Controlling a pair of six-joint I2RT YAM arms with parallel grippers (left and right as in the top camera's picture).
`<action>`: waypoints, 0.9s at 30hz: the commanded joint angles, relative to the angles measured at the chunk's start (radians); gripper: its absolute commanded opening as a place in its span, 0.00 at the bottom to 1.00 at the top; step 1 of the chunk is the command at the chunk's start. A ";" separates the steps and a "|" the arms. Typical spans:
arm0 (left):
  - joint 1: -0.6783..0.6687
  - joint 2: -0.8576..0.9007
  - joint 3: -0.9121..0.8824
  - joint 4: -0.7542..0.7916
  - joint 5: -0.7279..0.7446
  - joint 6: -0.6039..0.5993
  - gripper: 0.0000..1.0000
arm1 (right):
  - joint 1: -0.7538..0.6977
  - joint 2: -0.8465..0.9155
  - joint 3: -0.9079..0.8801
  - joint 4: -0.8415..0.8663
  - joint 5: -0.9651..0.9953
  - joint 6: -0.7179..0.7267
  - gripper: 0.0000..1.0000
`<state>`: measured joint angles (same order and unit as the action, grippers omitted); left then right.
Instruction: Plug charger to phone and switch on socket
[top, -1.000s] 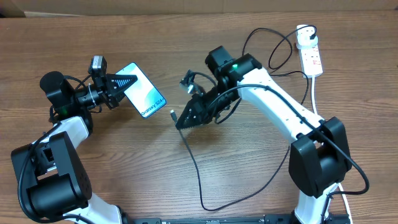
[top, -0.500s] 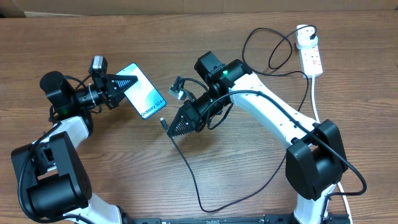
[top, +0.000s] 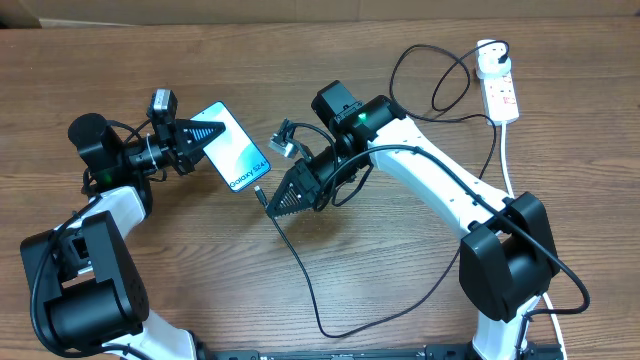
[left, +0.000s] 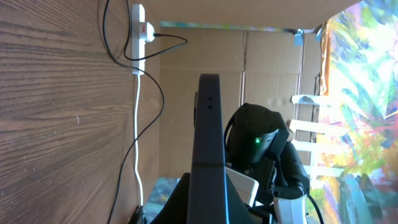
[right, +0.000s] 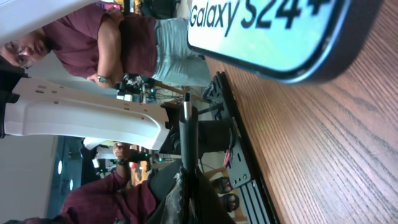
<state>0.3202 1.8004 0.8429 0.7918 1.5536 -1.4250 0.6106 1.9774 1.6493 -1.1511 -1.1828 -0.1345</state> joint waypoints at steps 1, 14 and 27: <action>-0.006 0.006 0.024 0.006 0.027 -0.012 0.04 | 0.005 -0.030 0.019 0.010 -0.023 -0.008 0.03; -0.006 0.006 0.024 0.006 0.027 -0.011 0.04 | 0.001 0.026 0.019 0.028 -0.027 0.006 0.03; -0.006 0.006 0.024 0.016 0.027 -0.011 0.04 | -0.013 0.030 0.019 0.043 -0.024 0.014 0.03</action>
<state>0.3202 1.8004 0.8429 0.7944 1.5536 -1.4330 0.6083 1.9930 1.6493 -1.1137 -1.1900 -0.1265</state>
